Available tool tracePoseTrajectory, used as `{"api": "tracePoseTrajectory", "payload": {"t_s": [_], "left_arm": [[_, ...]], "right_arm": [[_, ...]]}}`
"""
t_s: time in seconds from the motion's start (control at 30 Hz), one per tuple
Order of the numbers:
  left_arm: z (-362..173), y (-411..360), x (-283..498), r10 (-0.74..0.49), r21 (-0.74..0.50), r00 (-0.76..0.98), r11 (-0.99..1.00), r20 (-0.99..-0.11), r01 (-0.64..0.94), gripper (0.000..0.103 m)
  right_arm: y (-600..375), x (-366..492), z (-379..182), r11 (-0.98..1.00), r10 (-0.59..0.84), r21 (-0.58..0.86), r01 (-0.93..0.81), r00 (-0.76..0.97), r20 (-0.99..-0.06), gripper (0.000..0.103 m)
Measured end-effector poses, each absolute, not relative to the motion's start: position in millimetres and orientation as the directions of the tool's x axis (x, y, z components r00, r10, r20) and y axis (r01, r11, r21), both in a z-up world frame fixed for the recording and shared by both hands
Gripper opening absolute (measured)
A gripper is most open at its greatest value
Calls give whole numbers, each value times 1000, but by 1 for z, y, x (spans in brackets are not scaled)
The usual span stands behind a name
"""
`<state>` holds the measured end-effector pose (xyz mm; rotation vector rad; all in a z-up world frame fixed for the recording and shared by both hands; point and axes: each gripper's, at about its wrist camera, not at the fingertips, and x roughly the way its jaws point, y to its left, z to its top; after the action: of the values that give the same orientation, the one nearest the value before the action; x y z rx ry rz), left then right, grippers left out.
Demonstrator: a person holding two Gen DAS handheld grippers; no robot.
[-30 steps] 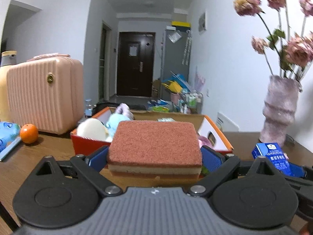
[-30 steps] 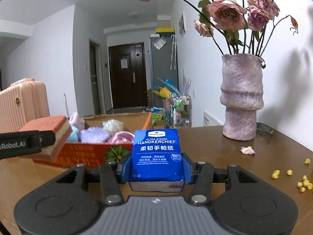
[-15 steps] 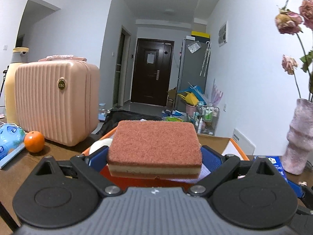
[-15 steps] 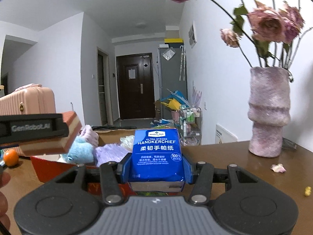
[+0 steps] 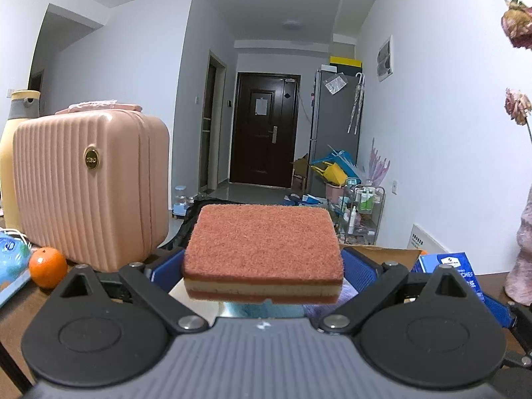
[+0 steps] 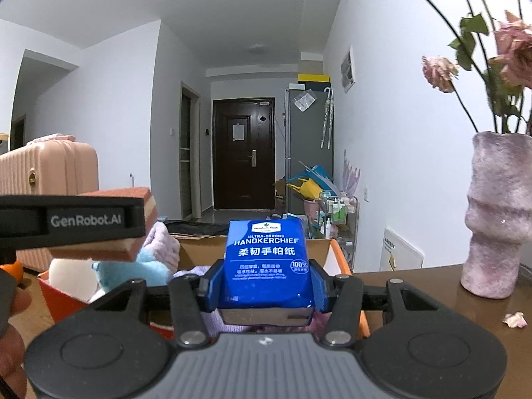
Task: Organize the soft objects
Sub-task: 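Carry the sponge and handkerchief pack with both grippers over the box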
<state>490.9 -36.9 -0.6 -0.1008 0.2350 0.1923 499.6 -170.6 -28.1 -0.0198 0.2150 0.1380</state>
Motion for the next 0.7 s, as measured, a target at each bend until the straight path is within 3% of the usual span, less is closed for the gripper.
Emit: {"api": "tracePoseTrajectory", "payload": {"t_s": [0.7], "left_arm": [[-17, -25, 561, 203, -45, 946, 974, -253, -221, 99]], "right_arm": [[-156, 549, -37, 988, 132, -53, -148, 964, -230, 51]]}}
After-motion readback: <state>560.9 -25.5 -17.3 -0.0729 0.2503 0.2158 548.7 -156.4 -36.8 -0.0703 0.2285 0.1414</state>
